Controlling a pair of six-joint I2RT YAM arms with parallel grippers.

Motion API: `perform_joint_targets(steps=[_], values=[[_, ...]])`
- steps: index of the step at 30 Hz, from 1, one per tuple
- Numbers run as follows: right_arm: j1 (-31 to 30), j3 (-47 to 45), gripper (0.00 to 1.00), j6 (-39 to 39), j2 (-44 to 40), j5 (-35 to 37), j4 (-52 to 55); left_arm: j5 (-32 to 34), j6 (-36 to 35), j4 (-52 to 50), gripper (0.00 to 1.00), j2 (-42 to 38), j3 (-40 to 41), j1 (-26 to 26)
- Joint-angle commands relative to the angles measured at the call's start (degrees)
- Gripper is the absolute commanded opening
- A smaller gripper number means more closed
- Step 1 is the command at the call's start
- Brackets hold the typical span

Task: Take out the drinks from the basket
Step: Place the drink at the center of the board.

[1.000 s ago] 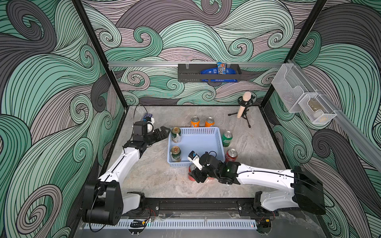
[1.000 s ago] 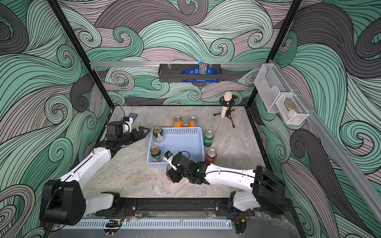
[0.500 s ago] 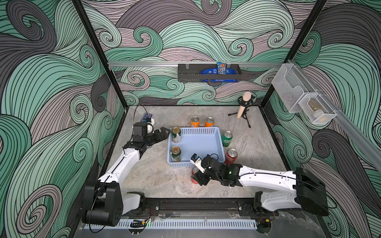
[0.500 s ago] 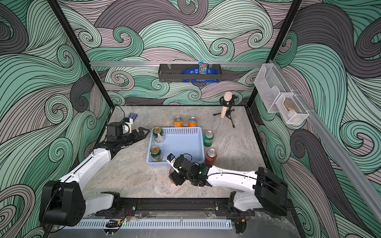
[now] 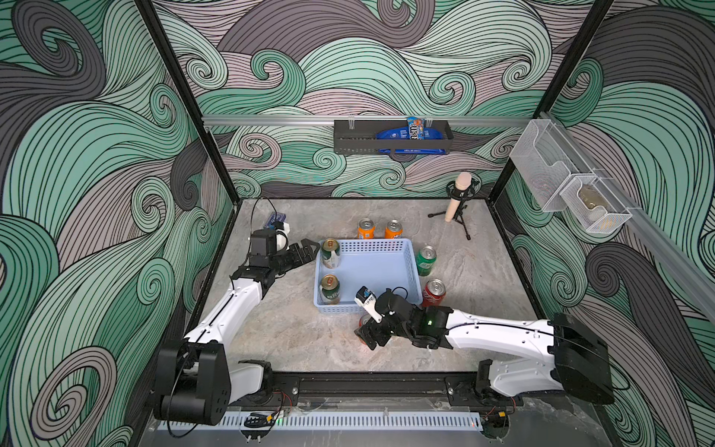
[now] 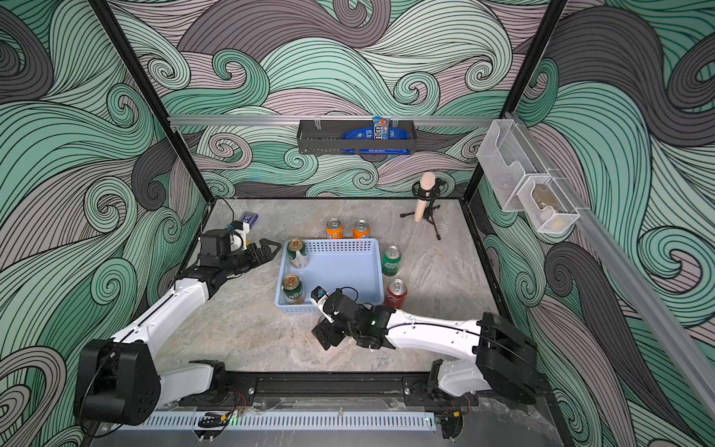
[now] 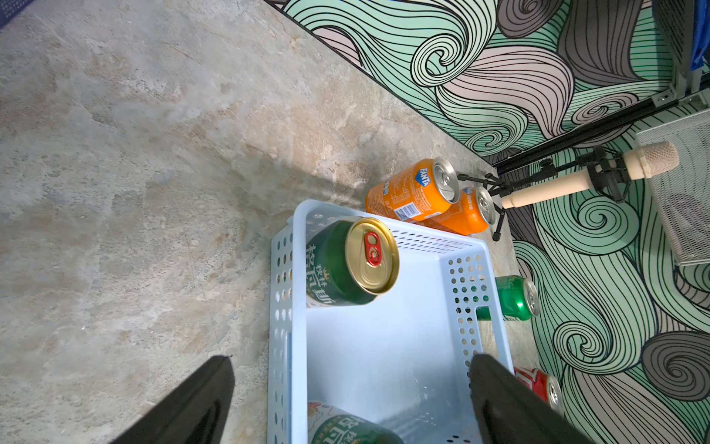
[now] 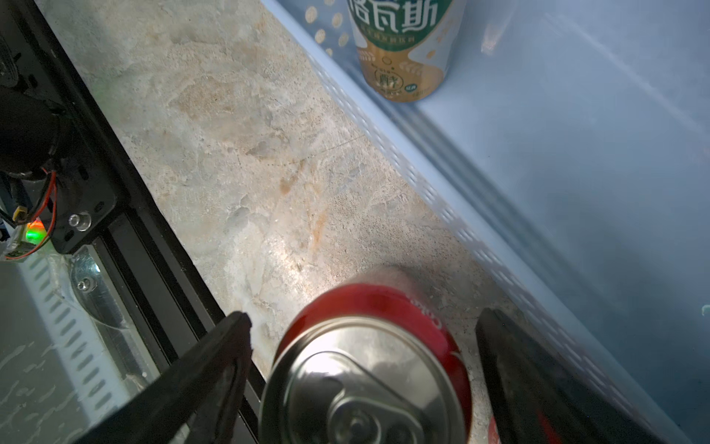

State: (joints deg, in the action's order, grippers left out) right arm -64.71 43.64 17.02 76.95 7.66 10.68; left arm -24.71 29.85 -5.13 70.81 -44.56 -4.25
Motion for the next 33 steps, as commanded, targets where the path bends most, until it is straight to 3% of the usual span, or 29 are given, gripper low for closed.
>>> perform_joint_targets(steps=[1,7,14,18,26,33], values=[[-0.2,3.2,0.93,0.3,-2.2,0.9,-0.5,0.0,-0.4,0.7,0.98,-1.4,-0.3,-0.2],[1.4,8.3,0.96,1.2,-4.2,4.6,-0.4,0.6,-1.0,0.6,0.98,-2.4,-0.3,-0.1],[13.1,16.1,0.96,5.0,0.6,0.1,-0.3,2.6,-1.8,0.0,0.99,-3.0,-1.0,0.8],[18.2,21.3,0.96,8.2,6.5,-3.5,-0.4,7.7,-3.6,-5.1,0.99,-3.7,-2.8,1.7],[19.4,32.2,0.93,8.6,21.3,-6.2,-0.4,4.6,-2.8,-4.5,0.99,-3.2,-1.5,4.1],[19.4,37.9,0.93,8.4,28.6,-5.6,-0.3,0.8,-2.6,-3.4,0.99,-2.8,-1.0,5.8]])
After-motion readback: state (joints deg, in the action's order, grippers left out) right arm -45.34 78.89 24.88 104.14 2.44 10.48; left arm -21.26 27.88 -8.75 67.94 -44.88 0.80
